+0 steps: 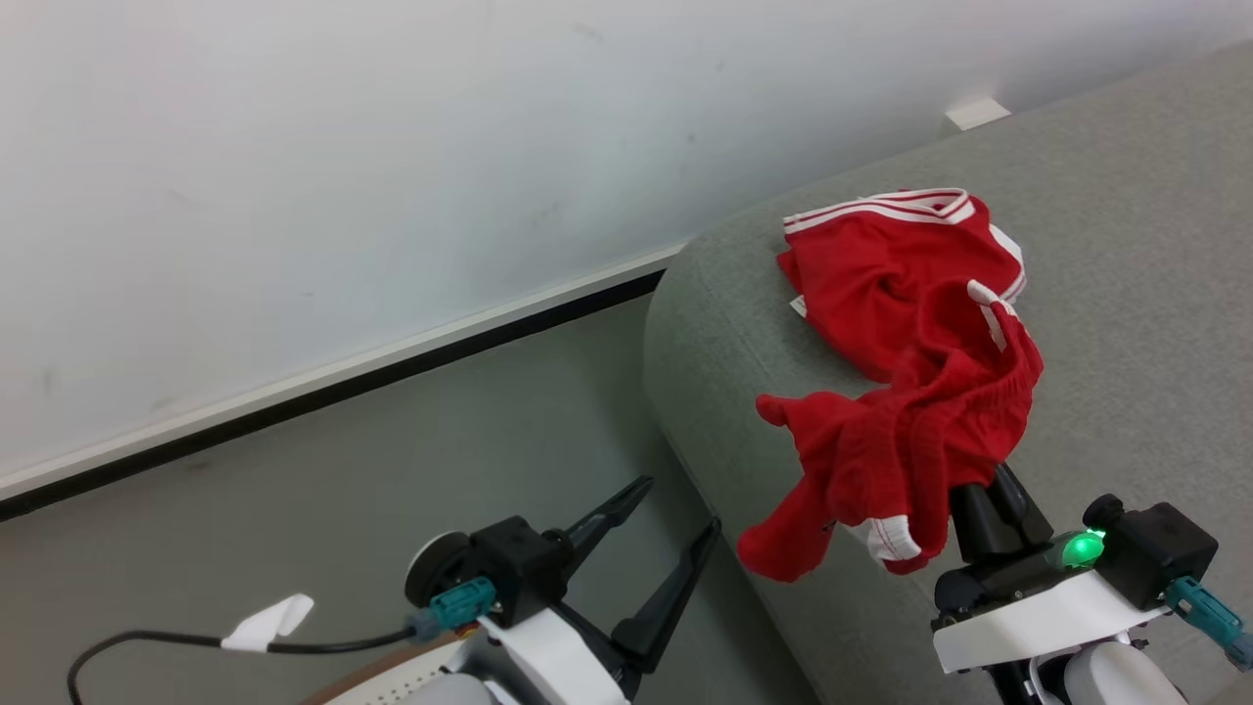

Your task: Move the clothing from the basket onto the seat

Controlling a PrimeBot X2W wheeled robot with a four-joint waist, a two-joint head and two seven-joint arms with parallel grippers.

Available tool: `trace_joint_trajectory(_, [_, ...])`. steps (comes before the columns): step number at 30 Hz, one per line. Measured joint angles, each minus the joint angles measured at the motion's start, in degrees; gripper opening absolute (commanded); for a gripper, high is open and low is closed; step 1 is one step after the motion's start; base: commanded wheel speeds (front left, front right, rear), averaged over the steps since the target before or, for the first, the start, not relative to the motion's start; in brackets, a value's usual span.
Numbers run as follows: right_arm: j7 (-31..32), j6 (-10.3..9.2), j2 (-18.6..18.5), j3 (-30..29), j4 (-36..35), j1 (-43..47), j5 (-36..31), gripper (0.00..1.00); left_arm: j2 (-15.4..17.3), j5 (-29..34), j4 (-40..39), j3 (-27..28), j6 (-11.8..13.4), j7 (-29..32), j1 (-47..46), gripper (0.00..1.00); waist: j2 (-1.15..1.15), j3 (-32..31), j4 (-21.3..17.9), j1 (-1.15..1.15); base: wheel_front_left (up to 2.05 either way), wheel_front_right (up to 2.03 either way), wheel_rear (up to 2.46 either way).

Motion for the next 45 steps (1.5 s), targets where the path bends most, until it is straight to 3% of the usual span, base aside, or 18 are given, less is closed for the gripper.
trace_joint_trajectory(4, [0.0, 0.0, -0.3, -1.4, -0.9, 0.1, -0.2, 0.0, -0.3, 0.3, 0.1, -0.6, -0.5, 0.0, -0.7, 1.0, 0.0, 0.8, -2.6, 0.0, 0.0, 0.0, 0.0])
trace_joint_trajectory(11, [0.0, 0.0, -0.5, -4.5, -2.9, 0.3, 2.0, 0.0, -1.0, 1.0, 0.3, -1.2, -1.3, -0.5, -1.6, 1.0, 0.0, 2.2, -3.6, 0.0, 0.0, 0.0, 0.0])
trace_joint_trajectory(22, [3.1, 0.0, -10.1, -11.7, -0.6, -8.8, 4.4, 0.0, -0.5, 2.4, -1.8, -1.3, -1.3, 0.6, -4.5, 1.0, 0.0, 7.1, -1.8, 0.0, 0.0, 0.0, 0.0])
trace_joint_trajectory(29, [5.3, 0.0, -12.8, -21.7, 6.2, -15.1, 5.9, 0.0, 1.3, 3.2, -3.2, -0.5, -1.5, 1.6, -7.2, 1.0, 0.0, 13.8, 2.7, 0.0, 0.0, 0.0, 0.0])
trace_joint_trajectory(38, [7.0, 0.01, -19.2, -25.2, 18.3, -21.7, 2.3, 0.0, 1.6, 3.9, -4.5, 0.4, -2.1, 2.5, -11.3, 1.0, 0.0, 23.1, 9.2, 0.01, 0.0, 0.0, 0.0])
trace_joint_trajectory(45, [11.7, 0.01, -22.0, -25.5, 33.4, -22.3, 0.2, 0.0, 0.6, 3.9, -2.6, 0.2, -2.8, 1.4, -12.0, 1.0, 0.0, 26.6, 13.9, 0.01, 0.0, 0.0, 0.0])
